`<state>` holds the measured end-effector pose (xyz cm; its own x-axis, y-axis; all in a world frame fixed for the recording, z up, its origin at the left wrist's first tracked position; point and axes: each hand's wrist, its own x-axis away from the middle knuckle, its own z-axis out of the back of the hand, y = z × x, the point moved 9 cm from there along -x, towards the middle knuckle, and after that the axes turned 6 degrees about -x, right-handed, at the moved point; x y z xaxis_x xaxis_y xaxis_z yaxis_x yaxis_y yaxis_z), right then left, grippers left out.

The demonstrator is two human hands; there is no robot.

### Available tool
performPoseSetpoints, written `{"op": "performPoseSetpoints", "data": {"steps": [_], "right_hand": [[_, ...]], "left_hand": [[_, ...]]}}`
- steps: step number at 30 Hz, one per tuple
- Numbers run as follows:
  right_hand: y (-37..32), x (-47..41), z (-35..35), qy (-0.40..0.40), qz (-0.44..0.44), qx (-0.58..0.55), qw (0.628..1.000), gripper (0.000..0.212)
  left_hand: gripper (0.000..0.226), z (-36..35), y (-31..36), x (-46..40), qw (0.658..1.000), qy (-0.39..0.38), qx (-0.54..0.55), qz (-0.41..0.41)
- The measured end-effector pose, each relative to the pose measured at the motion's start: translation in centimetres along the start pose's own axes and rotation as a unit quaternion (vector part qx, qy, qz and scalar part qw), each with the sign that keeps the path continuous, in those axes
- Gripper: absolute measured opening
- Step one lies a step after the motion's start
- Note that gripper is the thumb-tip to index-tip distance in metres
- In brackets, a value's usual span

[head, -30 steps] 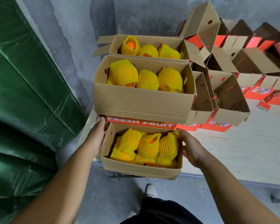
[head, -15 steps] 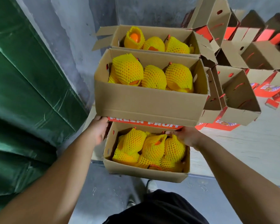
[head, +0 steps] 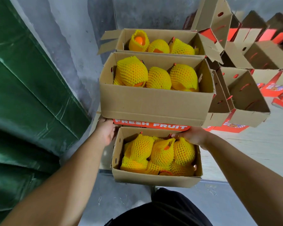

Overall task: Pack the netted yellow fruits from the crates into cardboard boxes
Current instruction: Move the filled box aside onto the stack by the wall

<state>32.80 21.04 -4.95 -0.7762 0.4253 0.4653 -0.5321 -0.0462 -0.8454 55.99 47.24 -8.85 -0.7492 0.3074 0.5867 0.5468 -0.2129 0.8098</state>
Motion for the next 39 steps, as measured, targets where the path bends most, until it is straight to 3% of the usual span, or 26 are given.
{"op": "performPoseSetpoints", "data": {"steps": [4, 9, 11, 14, 18, 21, 27, 28, 32, 34, 39], "right_hand": [[1.4, -0.6, -0.1, -0.040, -0.064, -0.008, 0.997, 0.033], [0.9, -0.4, 0.2, -0.108, -0.087, 0.002, 0.990, 0.061], [0.8, -0.4, 0.1, -0.125, -0.104, 0.012, 0.987, 0.060], [0.3, -0.8, 0.4, -0.103, -0.106, -0.002, 0.989, 0.046], [0.5, -1.9, 1.0, -0.042, -0.124, -0.101, 0.986, 0.031], [0.9, -2.5, 1.6, -0.001, -0.138, -0.094, 0.986, 0.022], [0.9, -2.9, 1.1, -0.058, -0.151, -0.031, 0.986, 0.064], [0.9, -3.0, 1.0, -0.060, -0.160, -0.030, 0.985, 0.061], [0.5, -3.2, 1.1, 0.003, -0.162, 0.033, 0.986, 0.018], [0.5, -3.0, 1.2, 0.035, -0.155, 0.053, 0.986, 0.018], [0.6, -2.3, 1.6, 0.097, -0.186, -0.022, 0.977, 0.012]], "left_hand": [[0.025, 0.1, -0.3, -0.1, 1.000, 0.004, 0.009, 0.009], [0.035, 0.3, -0.5, -0.5, 0.999, 0.026, 0.027, 0.028], [0.040, 0.3, -0.5, -0.7, 0.999, 0.033, 0.027, 0.029], [0.043, 0.0, -0.1, -1.0, 0.999, 0.039, 0.017, 0.026], [0.041, -0.8, 0.4, -1.3, 0.999, 0.028, 0.008, 0.026], [0.040, -1.3, 0.9, -1.4, 0.999, 0.025, 0.004, 0.023], [0.038, -1.3, 0.9, -1.9, 0.999, 0.022, -0.016, 0.023], [0.037, -1.3, 0.8, -1.9, 0.999, 0.022, -0.019, 0.021], [0.039, -1.2, 0.7, -2.0, 0.999, 0.027, -0.020, 0.023], [0.040, -1.2, 0.5, -2.1, 0.999, 0.024, -0.022, 0.028], [0.035, -1.2, 0.7, -2.0, 0.999, 0.023, -0.016, 0.017]]}}
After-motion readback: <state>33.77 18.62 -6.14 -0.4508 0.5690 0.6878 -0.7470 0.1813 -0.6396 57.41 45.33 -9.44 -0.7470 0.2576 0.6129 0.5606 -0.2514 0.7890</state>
